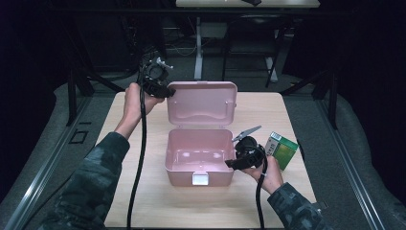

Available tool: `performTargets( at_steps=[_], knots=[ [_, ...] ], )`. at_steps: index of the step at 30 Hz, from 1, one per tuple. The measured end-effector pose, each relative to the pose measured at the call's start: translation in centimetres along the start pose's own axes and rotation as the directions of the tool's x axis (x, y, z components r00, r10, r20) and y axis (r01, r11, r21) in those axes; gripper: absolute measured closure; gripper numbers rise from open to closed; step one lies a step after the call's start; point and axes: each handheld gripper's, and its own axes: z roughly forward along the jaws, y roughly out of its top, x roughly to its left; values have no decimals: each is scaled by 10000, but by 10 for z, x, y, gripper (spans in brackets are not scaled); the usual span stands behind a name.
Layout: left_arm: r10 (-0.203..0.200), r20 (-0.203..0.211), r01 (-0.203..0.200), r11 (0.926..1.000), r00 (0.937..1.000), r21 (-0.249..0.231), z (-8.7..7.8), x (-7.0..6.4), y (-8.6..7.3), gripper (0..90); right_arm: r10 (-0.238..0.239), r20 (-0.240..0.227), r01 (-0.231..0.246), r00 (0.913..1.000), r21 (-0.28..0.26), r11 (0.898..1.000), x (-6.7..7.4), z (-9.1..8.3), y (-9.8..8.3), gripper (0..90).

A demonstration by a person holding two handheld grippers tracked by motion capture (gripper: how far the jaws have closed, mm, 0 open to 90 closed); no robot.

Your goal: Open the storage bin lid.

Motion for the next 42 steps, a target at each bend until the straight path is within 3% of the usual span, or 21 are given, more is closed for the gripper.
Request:
performTargets(
  at_steps=[7,12,16,23,28,31,36,42],
  knots=[
    [-495,-277,504,9981,9984,353,21,10,5,730,-202,204,203,9996,-37,9998,0,0,-2,521],
    [-896,-571,939,9926,9943,775,42,22,2,770,-181,298,181,9994,13,9998,3,1,-1,520],
    [-1525,-335,1549,9838,9877,898,58,32,0,781,-231,400,230,9989,30,9997,5,1,0,516],
    [-1675,-397,1712,9775,9851,1232,78,34,6,781,-224,481,223,9986,22,9997,6,1,0,508],
    [-2127,-366,2158,9648,9764,1503,95,38,1,781,-275,512,275,9983,-7,9996,7,2,0,506],
    [-2086,-713,2185,9579,9754,1862,108,38,-2,796,-314,489,316,9983,-23,9995,7,2,0,501],
    [-2549,-713,2645,9387,9643,2209,129,39,-11,804,-293,523,294,9982,-8,9996,8,2,0,502],
    [-2766,-826,2886,9197,9574,2662,148,38,-21,804,-322,507,324,9982,-23,9995,7,2,0,499]
  ],
)
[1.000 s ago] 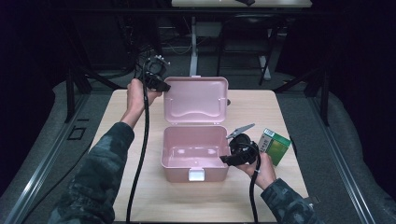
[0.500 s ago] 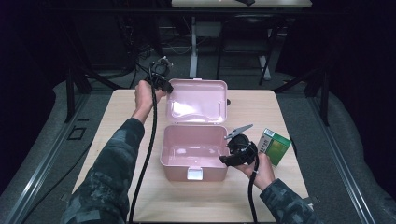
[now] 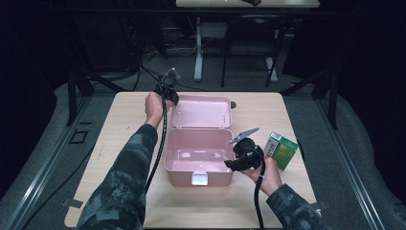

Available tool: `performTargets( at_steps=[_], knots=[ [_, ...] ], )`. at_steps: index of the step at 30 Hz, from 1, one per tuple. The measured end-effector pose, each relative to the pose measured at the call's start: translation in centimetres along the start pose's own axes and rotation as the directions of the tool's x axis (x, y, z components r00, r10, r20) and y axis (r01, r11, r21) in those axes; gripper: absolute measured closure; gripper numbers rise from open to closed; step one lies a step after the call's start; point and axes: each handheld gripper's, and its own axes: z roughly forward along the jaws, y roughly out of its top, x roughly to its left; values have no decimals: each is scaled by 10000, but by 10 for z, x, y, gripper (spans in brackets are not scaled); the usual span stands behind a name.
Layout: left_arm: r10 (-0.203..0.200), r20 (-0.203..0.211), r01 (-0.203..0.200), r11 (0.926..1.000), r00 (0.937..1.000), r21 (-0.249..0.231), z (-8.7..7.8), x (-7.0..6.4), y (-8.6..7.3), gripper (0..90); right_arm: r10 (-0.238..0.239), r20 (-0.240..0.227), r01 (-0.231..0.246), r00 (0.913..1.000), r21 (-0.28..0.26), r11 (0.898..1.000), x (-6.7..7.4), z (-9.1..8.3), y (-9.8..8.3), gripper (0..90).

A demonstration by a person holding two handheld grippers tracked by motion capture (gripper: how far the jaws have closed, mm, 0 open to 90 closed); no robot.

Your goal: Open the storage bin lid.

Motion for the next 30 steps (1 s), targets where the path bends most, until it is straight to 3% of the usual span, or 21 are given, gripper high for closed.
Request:
performTargets(
  at_steps=[3,10,14,21,25,30],
  knots=[
    [-275,100,274,9995,9996,123,10,1,-4,802,46,-31,-46,10000,-8,10000,0,0,0,500],
    [-263,121,261,9994,9996,215,12,2,-3,794,86,-20,-86,10000,14,10000,-1,0,0,502],
    [-274,23,274,9995,9996,173,7,4,-4,705,64,10,-64,10000,14,10000,0,0,1,510],
    [51,293,-43,9996,9996,-288,-24,11,-7,366,47,-17,-47,10000,52,10000,-1,2,1,527],
    [302,585,-253,9963,9978,-827,-52,11,-16,272,125,-5,-125,9999,45,9999,-1,2,0,530],
    [957,505,-893,9892,9941,-1161,-80,5,-38,213,143,28,-143,9999,40,9999,1,0,1,519]
  ],
)
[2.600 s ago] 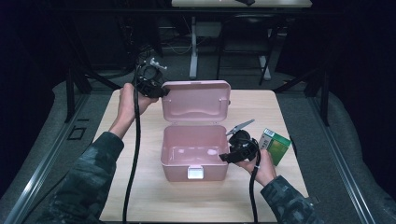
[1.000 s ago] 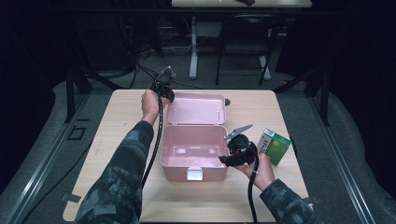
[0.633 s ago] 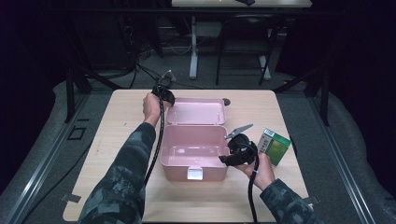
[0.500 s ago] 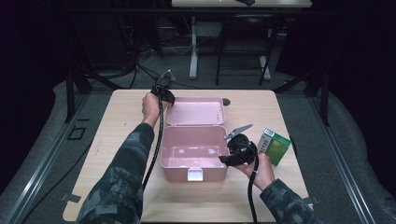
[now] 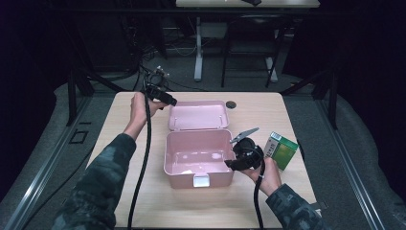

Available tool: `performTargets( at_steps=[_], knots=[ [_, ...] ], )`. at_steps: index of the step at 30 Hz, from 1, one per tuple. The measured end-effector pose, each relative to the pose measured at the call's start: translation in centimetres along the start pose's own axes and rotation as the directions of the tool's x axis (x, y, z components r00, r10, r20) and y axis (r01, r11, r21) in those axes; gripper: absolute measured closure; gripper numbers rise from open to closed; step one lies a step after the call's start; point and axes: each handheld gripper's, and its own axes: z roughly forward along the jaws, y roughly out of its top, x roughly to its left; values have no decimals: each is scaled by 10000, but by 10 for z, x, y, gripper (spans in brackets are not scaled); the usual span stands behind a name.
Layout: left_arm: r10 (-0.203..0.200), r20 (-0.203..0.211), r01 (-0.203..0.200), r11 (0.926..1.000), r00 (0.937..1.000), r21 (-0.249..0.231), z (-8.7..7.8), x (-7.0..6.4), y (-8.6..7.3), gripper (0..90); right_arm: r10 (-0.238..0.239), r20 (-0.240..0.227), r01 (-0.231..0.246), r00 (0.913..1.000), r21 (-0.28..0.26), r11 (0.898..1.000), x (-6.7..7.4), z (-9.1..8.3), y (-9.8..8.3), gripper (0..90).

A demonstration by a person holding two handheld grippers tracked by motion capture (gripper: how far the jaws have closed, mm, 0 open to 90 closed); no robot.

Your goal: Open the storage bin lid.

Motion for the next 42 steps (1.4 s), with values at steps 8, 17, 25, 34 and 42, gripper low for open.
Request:
performTargets(
  at_steps=[8,17,25,34,42],
  knots=[
    [670,143,-671,9977,9976,7,-29,-13,-36,142,28,122,-29,9999,45,10000,-2,-3,0,429],
    [932,60,-934,9953,9956,240,-45,-24,-95,88,-158,-54,159,9999,82,9998,-4,-8,1,355],
    [521,1167,-491,9984,9918,-282,-60,-34,-139,139,-94,-18,94,10000,-9,10000,-7,-13,2,324],
    [379,1969,-238,9970,9797,-735,-62,-54,-169,177,-254,9,254,9997,32,9997,-7,-22,3,260],
    [473,1930,-349,9971,9801,-674,-67,-56,-171,191,-406,25,407,9992,-96,9991,-13,-48,6,161]
  ],
)
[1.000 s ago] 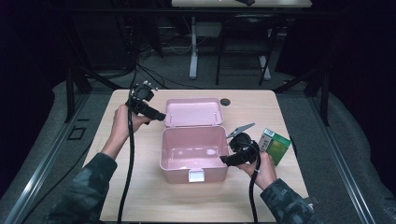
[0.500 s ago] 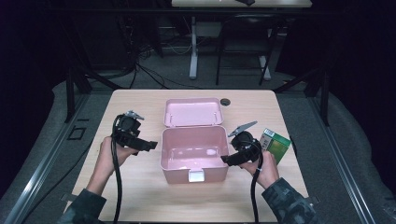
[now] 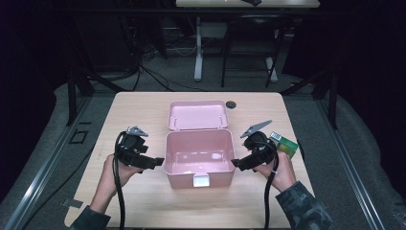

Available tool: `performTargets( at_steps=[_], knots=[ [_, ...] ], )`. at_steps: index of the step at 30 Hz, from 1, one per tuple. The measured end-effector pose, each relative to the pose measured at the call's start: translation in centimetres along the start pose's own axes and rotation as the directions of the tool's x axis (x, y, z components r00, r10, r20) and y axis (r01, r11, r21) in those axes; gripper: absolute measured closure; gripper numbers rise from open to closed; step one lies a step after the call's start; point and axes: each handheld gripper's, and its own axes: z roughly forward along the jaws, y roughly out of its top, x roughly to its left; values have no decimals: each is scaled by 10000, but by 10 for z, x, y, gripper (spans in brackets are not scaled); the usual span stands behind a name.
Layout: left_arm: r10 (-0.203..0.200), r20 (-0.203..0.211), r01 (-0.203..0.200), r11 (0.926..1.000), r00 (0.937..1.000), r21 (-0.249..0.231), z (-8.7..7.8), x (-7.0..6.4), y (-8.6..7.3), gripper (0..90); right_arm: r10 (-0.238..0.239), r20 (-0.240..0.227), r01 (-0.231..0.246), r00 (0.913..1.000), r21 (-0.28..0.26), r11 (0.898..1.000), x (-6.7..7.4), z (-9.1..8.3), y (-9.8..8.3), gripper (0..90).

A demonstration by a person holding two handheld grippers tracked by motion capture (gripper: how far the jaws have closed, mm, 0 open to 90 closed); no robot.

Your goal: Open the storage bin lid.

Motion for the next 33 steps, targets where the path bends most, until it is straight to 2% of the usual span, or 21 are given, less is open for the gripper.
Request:
performTargets(
  at_steps=[4,10,12,15,19,21,26,30,33],
  knots=[
    [126,-367,-117,9996,9992,242,-4,0,-4,170,-116,58,117,9999,-201,9997,-7,-17,1,124],
    [208,-1146,-108,9962,9932,866,-2,4,-15,107,-370,332,373,9988,-81,9993,-19,-38,7,32],
    [261,-1420,-97,9933,9895,1151,2,7,-20,85,-432,418,430,9982,55,9991,-27,-45,9,14],
    [246,-1620,-5,9892,9865,1467,8,13,-26,43,-524,607,499,9968,421,9979,-41,-52,12,0],
    [159,-1715,141,9850,9851,1721,15,22,-32,20,-528,696,466,9962,884,9950,-60,-58,12,0],
    [146,-1719,174,9829,9850,1834,18,25,-35,9,-608,852,496,9945,1274,9906,-71,-59,10,0],
    [105,-1723,239,9803,9850,1962,22,28,-37,2,-613,815,433,9948,2068,9774,-92,-55,6,0],
    [119,-1708,223,9801,9852,1974,24,28,-37,2,-712,828,459,9940,2749,9604,-104,-49,5,0],
    [112,-1711,237,9793,9852,2008,25,29,-38,2,-837,668,582,9942,3190,9460,-110,-42,4,8]
  ],
)
